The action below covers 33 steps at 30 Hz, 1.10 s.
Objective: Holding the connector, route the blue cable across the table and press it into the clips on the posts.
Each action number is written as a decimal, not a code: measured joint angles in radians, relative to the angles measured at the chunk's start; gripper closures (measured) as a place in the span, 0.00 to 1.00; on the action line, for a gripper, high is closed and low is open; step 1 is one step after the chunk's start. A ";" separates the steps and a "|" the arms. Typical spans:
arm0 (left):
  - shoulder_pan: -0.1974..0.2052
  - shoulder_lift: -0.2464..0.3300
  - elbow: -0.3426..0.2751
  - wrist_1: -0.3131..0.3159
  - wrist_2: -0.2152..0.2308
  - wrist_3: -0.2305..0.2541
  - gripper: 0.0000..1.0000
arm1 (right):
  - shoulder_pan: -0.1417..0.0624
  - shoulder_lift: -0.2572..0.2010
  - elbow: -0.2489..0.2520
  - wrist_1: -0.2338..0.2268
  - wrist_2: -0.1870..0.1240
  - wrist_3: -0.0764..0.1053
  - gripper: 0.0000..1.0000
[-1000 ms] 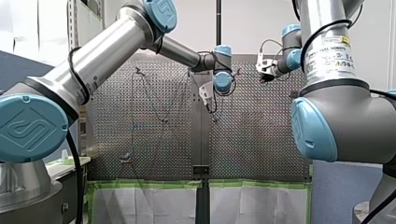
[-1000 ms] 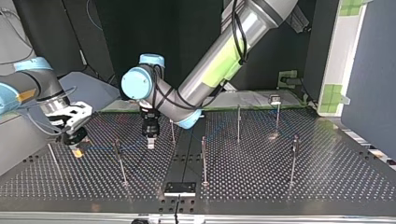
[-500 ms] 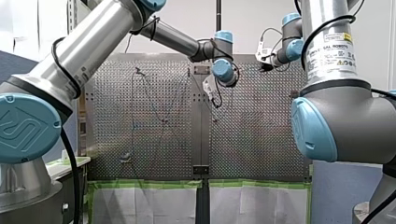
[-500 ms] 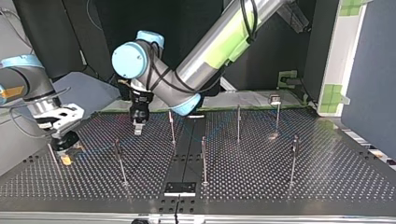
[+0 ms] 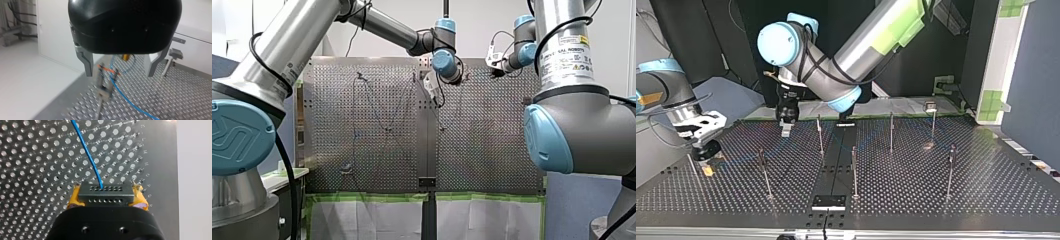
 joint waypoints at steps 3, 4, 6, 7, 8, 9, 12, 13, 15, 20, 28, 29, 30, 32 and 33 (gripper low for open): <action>-0.006 0.029 -0.029 0.029 -0.015 0.004 0.00 | 0.001 0.001 0.000 0.000 0.000 0.000 1.00; -0.007 0.037 -0.037 0.036 -0.021 0.003 0.00 | 0.001 0.001 0.000 0.000 0.000 0.000 1.00; -0.009 0.056 -0.057 0.056 -0.038 0.003 0.00 | 0.003 0.002 0.000 0.000 0.001 0.000 1.00; -0.010 0.065 -0.065 0.064 -0.045 0.002 0.00 | 0.004 0.002 -0.001 0.000 0.001 0.000 1.00; -0.011 0.076 -0.076 0.075 -0.056 0.002 0.00 | 0.005 0.003 -0.001 0.000 0.001 0.000 1.00; -0.012 0.084 -0.084 0.083 -0.063 0.001 0.00 | 0.006 0.003 -0.001 0.000 0.001 0.000 1.00; -0.011 0.109 -0.109 0.107 -0.088 -0.010 0.00 | 0.011 0.003 0.000 0.000 0.000 0.000 1.00; -0.010 0.116 -0.116 0.115 -0.096 -0.014 0.00 | 0.013 0.003 0.000 0.000 0.000 0.000 1.00; -0.007 0.133 -0.133 0.132 -0.111 -0.019 0.00 | 0.018 0.004 0.000 0.000 0.000 0.000 1.00; -0.006 0.173 -0.173 0.172 -0.145 0.001 0.00 | 0.028 0.005 0.000 0.000 0.000 0.000 1.00; -0.013 0.237 -0.237 0.236 -0.209 0.037 0.00 | 0.034 0.006 -0.001 0.000 0.000 0.000 1.00; -0.015 0.247 -0.248 0.248 -0.219 0.032 0.00 | 0.035 0.006 -0.001 0.000 0.000 0.000 1.00; -0.016 0.254 -0.256 0.256 -0.226 0.026 0.00 | 0.036 0.006 -0.001 0.000 -0.001 0.000 1.00; -0.018 0.267 -0.275 0.274 -0.231 0.014 0.00 | 0.036 0.006 -0.001 0.000 -0.001 0.000 1.00; -0.019 0.271 -0.283 0.282 -0.231 0.010 0.00 | 0.037 0.006 -0.001 0.000 -0.001 0.000 1.00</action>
